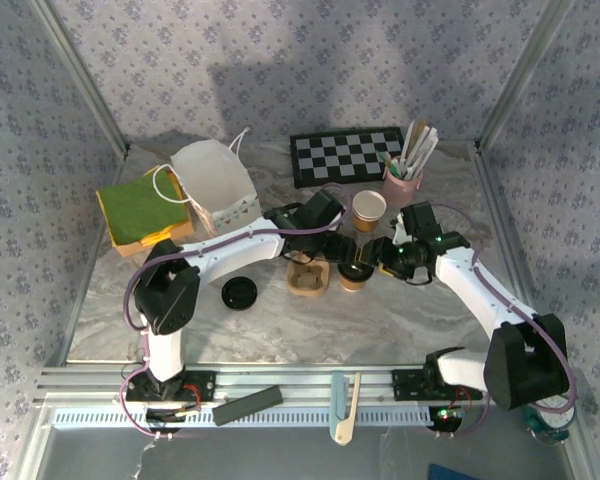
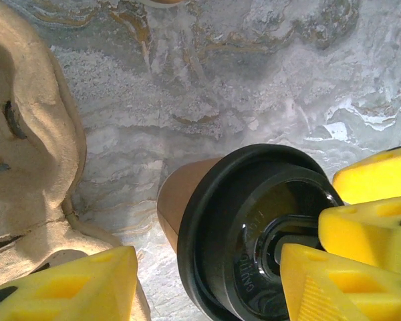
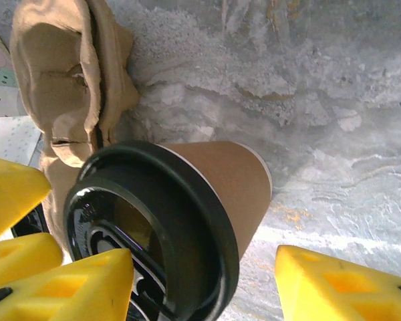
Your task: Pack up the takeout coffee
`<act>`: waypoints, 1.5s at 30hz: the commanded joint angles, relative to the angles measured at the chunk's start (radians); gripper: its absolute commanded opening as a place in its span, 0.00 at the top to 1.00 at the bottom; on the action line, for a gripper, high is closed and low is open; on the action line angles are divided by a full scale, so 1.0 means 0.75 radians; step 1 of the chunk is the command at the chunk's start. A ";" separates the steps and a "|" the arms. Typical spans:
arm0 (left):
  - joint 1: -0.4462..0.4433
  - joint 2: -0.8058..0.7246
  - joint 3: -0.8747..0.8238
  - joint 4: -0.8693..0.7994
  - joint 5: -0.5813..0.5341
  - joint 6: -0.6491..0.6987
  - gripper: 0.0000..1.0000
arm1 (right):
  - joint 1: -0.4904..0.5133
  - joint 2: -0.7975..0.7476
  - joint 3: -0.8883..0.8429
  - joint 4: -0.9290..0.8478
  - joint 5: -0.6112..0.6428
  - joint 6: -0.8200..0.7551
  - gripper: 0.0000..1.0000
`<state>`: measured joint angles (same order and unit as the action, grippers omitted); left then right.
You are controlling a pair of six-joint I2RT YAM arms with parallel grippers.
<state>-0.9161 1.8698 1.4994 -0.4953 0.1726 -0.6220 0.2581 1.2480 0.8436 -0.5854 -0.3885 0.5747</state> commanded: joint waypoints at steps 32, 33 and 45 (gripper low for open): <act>0.008 0.104 -0.052 -0.069 0.010 0.009 0.47 | 0.011 0.169 0.029 0.037 0.011 -0.050 0.53; 0.007 0.108 -0.054 -0.073 0.010 0.011 0.47 | 0.011 0.169 0.017 0.031 0.020 -0.056 0.53; 0.003 0.127 -0.132 -0.082 0.014 0.002 0.49 | 0.016 0.164 -0.026 -0.052 0.057 -0.086 0.56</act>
<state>-0.9096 1.9053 1.4597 -0.4408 0.2035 -0.6231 0.2581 1.3464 0.8639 -0.4999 -0.4000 0.5358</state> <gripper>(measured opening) 0.511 0.443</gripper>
